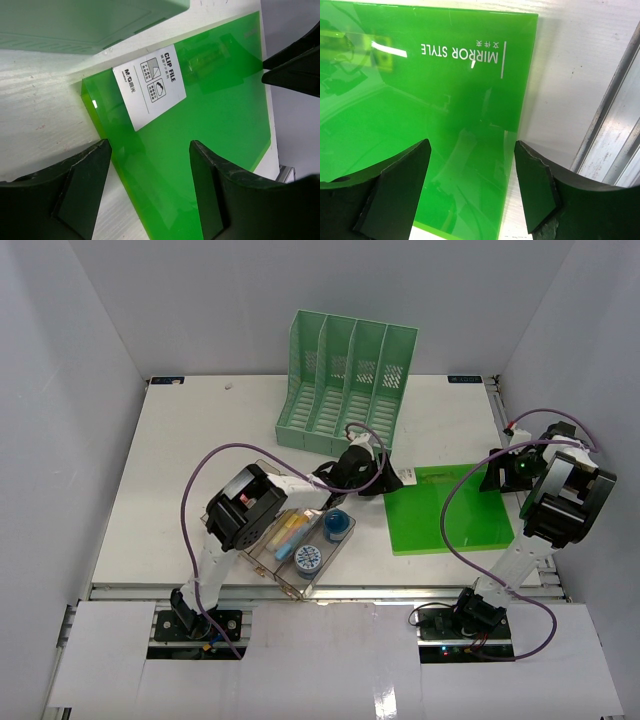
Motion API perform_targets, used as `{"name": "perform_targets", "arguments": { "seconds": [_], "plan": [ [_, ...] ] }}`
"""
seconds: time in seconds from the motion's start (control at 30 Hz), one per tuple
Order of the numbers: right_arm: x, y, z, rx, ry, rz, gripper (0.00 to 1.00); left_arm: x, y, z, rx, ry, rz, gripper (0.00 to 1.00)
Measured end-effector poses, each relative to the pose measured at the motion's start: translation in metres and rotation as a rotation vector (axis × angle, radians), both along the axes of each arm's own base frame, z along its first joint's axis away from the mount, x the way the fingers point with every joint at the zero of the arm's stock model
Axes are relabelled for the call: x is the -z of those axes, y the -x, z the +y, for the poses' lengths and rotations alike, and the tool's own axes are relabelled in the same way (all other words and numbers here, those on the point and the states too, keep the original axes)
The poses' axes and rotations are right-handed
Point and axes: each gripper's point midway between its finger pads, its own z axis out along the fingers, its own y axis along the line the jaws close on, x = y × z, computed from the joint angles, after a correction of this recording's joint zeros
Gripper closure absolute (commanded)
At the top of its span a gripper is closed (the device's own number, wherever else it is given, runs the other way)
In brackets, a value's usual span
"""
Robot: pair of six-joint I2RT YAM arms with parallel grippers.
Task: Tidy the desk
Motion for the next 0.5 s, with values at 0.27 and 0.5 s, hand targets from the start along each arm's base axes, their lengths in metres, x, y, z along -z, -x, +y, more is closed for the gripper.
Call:
{"name": "perform_targets", "arguments": {
  "seconds": [0.27,0.5],
  "plan": [
    [0.001,0.0,-0.003,0.001,0.015,0.004,0.26,0.005,0.0,0.004,0.006,0.038,0.035,0.74],
    [0.002,0.001,-0.007,0.003,0.031,0.007,0.26,0.018,0.002,0.007,0.02,0.068,0.085,1.0]
  ]
}}
